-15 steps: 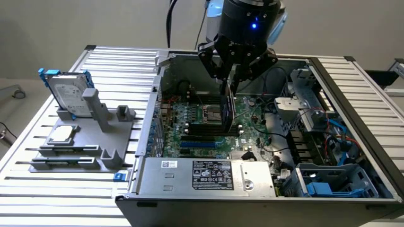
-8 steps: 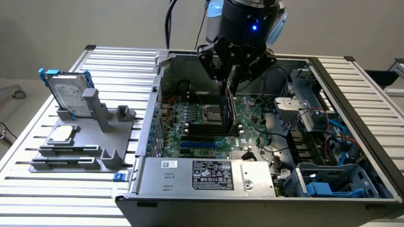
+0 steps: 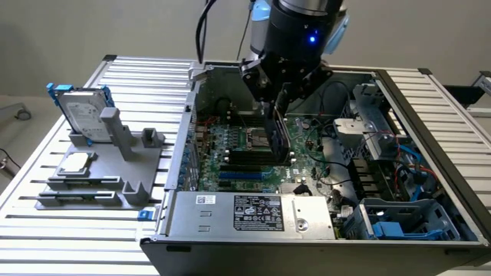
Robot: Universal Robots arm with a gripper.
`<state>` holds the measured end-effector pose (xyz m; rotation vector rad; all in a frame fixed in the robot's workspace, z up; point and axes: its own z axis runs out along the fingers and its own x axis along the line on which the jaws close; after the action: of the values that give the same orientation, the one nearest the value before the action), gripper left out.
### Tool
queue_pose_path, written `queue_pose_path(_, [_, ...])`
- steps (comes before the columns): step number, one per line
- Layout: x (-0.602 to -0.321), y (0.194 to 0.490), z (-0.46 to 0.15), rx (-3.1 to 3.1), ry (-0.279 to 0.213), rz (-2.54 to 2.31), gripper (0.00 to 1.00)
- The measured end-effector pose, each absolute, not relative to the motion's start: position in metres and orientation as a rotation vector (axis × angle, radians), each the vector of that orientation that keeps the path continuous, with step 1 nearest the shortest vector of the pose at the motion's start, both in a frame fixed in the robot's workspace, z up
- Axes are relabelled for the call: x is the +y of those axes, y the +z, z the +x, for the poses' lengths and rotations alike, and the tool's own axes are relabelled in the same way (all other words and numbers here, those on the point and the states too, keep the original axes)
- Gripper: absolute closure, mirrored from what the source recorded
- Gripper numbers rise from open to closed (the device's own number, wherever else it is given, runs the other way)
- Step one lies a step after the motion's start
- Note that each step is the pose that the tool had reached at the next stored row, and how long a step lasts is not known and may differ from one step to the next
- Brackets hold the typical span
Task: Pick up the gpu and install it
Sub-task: 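Insert the gpu into the slot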
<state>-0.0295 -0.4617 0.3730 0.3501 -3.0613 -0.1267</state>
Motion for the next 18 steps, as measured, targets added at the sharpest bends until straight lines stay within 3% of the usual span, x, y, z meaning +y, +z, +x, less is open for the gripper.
queue_pose_path(18, [-0.462,0.358,-0.030,-2.956,-0.183,0.845,0.74])
